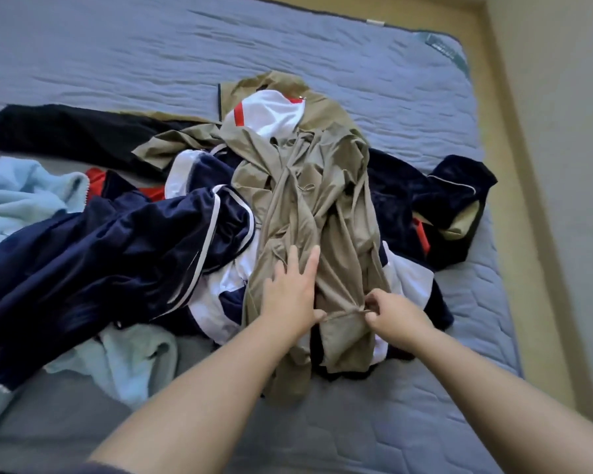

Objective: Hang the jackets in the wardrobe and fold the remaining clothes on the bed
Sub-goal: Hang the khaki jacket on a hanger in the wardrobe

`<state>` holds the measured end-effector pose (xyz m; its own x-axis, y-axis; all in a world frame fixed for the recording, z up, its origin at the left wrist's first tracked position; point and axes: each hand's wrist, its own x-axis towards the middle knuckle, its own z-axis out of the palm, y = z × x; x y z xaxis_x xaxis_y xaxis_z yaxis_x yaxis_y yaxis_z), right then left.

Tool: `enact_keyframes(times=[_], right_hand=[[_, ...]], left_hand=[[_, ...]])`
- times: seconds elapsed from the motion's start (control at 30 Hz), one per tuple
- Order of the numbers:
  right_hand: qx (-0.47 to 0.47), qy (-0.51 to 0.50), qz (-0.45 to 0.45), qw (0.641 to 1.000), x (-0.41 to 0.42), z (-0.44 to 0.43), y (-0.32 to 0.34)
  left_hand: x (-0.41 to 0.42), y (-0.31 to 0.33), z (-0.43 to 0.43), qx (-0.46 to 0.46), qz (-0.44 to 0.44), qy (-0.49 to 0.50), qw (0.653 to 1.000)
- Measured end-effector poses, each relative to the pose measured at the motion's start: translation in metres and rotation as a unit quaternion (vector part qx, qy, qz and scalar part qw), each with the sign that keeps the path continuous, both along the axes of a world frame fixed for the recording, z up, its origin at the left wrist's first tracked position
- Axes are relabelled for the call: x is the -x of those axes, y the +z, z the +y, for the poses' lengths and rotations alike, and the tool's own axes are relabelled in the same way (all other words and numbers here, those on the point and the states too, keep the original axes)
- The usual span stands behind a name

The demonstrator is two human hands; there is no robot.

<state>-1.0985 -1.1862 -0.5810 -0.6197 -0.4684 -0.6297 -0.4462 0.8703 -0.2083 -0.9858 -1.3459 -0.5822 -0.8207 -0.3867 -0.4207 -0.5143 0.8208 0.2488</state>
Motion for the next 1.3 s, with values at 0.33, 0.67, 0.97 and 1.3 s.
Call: enact_keyframes(times=[0.33, 0.67, 0.97, 1.3], right_hand=[[0.157, -0.007, -0.027, 0.987, 0.027, 0.116, 0.029], [0.202, 0.056, -0.007, 0.978, 0.026, 0.155, 0.137], [0.054, 0.076, -0.072, 0.993, -0.008, 0.114, 0.237], [0.215, 0.060, -0.064, 0.973, -0.054, -0.019, 0.306]], left_hand=[[0.000, 0.006, 0.039, -0.056, -0.062, -0.090, 0.992], [-0.020, 0.161, 0.015, 0.015, 0.334, 0.133, 0.933], [-0.026, 0.370, 0.026, -0.403, 0.412, 0.346, 0.740], [-0.091, 0.508, 0.032, -0.517, 0.386, 0.158, 0.748]])
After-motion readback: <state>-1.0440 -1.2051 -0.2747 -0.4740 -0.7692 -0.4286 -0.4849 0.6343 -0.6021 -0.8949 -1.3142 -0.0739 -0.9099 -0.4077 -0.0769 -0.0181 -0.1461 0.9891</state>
